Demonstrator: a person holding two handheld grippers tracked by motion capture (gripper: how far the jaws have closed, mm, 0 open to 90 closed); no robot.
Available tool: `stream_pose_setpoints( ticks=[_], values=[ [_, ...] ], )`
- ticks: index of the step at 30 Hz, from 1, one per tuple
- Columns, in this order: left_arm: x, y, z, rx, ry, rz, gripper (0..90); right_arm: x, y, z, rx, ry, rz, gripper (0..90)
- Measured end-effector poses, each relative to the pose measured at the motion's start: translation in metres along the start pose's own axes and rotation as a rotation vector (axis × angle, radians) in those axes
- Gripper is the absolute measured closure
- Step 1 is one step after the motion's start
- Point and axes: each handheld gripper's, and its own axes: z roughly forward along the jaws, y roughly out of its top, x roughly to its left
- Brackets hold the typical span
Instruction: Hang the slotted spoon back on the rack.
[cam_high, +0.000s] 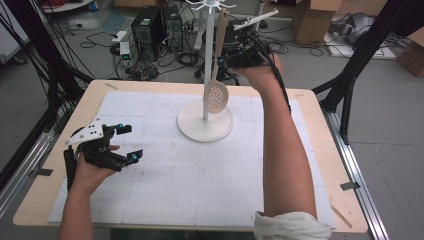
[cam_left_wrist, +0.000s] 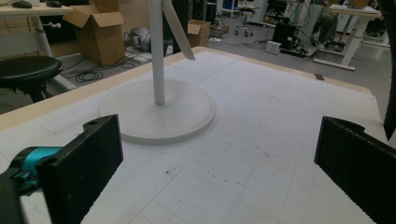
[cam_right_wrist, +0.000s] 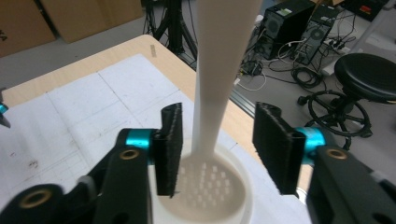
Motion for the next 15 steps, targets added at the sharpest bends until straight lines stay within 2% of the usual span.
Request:
stream_pose_setpoints(
  ticks=[5, 12, 15],
  values=[
    [0.0, 0.0, 0.001, -0.002, -0.002, -0.004, 1.6, 0.0, -0.012, -0.009, -0.023, 0.0, -0.029, 44.2],
    [-0.001, -0.001, 0.003, 0.006, -0.004, -0.001, 1.6, 0.005, -0.029, -0.022, -0.056, 0.045, -0.054, 39.0],
    [-0.001, -0.001, 0.003, 0.01, -0.003, 0.0, 1.7, 0.011, -0.034, -0.028, -0.059, 0.025, -0.076, 37.0]
  ],
)
